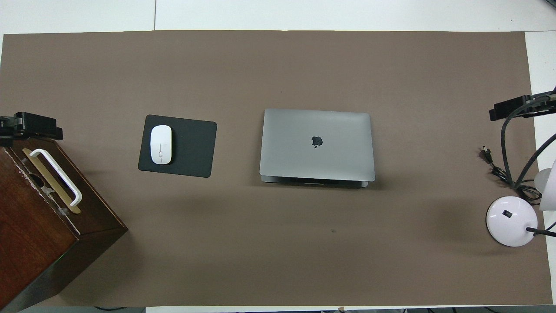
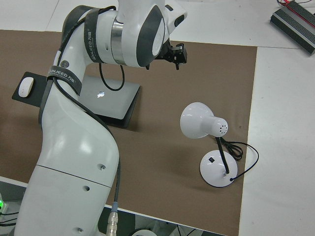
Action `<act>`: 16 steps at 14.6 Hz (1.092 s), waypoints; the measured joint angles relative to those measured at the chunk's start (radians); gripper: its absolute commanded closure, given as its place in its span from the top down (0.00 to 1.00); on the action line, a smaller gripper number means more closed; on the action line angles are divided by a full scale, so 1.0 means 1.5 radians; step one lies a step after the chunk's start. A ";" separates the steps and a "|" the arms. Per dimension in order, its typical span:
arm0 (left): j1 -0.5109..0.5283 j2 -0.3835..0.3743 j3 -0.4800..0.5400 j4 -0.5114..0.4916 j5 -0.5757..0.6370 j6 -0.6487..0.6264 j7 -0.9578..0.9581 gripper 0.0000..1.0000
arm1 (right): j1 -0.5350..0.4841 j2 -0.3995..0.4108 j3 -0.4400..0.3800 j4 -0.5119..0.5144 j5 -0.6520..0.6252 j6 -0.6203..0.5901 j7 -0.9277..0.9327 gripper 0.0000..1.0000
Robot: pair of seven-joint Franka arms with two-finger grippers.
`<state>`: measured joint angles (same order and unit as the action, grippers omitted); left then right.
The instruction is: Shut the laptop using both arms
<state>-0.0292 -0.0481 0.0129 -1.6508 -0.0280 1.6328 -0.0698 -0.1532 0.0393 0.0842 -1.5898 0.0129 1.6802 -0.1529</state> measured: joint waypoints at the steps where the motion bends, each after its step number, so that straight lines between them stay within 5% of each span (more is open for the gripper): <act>1: 0.001 0.012 0.000 0.010 0.000 -0.008 0.000 1.00 | 0.004 0.000 0.000 0.004 0.000 -0.008 0.000 1.00; 16: 0.002 0.042 -0.005 0.025 0.000 -0.033 0.000 1.00 | 0.013 -0.002 0.002 0.013 0.000 -0.013 0.003 1.00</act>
<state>-0.0258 0.0150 0.0047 -1.6132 -0.0279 1.5830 -0.0698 -0.1330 0.0362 0.0869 -1.5709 0.0123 1.6613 -0.1480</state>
